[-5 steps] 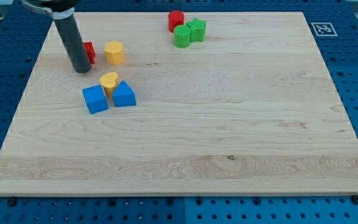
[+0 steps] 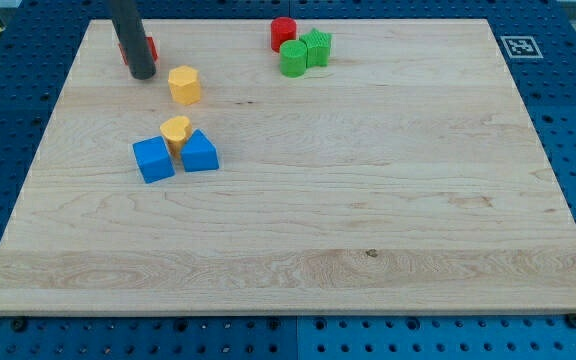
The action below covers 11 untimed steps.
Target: Move the red star to the bottom of the red circle
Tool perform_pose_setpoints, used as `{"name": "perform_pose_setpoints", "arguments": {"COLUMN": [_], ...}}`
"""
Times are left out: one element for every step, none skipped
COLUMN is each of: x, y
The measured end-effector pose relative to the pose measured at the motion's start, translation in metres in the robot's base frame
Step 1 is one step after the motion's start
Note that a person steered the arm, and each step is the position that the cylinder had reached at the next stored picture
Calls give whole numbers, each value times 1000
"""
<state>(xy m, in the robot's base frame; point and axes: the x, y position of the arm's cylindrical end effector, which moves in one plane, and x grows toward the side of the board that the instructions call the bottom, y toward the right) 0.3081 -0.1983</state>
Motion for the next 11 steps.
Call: {"name": "perform_pose_setpoints", "arguments": {"x": [5,0,-34,-41,-36,-32,-32,-36,-46,-48,-48], "y": [-16,-55,-70,-70,-59,-20,20,53,64,83,110]}}
